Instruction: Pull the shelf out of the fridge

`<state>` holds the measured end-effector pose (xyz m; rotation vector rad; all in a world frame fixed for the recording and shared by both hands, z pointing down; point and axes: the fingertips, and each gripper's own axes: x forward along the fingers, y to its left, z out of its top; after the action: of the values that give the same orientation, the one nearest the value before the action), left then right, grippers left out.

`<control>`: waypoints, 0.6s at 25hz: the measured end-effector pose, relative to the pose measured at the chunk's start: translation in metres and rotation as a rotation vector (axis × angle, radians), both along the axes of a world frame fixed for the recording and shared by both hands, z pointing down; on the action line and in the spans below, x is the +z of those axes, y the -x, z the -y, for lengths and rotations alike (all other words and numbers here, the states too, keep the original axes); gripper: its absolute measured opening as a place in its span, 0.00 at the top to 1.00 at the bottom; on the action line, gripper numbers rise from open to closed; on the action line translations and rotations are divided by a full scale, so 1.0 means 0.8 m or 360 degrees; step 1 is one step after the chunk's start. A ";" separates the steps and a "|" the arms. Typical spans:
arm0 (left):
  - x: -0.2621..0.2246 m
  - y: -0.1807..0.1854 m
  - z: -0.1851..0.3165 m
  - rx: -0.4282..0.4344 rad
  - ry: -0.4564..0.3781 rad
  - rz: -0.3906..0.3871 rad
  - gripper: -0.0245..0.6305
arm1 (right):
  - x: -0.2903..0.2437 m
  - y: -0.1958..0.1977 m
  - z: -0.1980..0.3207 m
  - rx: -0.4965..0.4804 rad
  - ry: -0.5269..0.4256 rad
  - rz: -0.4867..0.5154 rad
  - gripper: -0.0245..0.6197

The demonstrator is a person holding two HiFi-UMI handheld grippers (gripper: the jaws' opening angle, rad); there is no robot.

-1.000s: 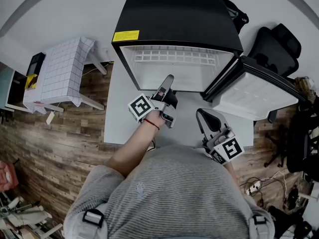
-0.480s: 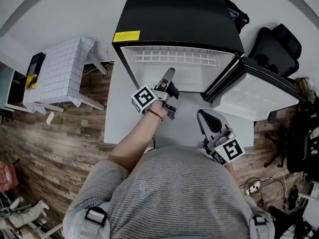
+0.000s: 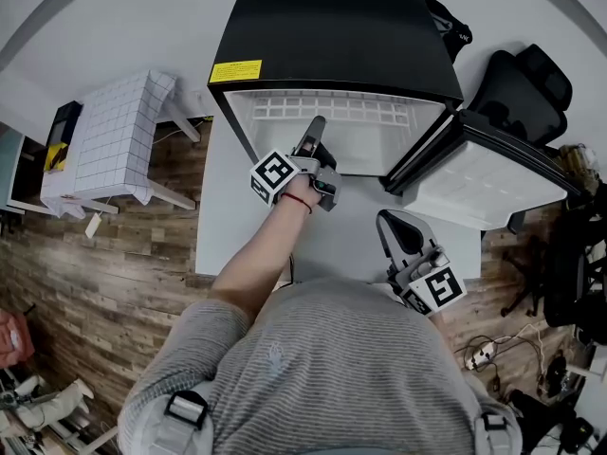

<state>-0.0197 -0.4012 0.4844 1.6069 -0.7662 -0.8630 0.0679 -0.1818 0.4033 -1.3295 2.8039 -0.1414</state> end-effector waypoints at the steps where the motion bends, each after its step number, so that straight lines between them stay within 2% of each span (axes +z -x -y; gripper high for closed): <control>1: 0.002 0.002 0.003 -0.0014 0.0007 0.0005 0.74 | 0.000 0.000 0.000 0.0002 0.0000 -0.0002 0.94; 8: 0.011 0.010 0.020 -0.0094 0.0033 0.0012 0.74 | 0.002 -0.004 0.002 0.0007 0.0005 -0.0005 0.94; 15: 0.016 0.004 0.032 -0.0111 0.0055 0.0011 0.74 | 0.002 -0.008 0.002 0.0014 0.0006 -0.0003 0.94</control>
<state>-0.0226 -0.4270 0.4973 1.5613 -0.8418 -0.8897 0.0742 -0.1835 0.4046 -1.3435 2.8006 -0.1453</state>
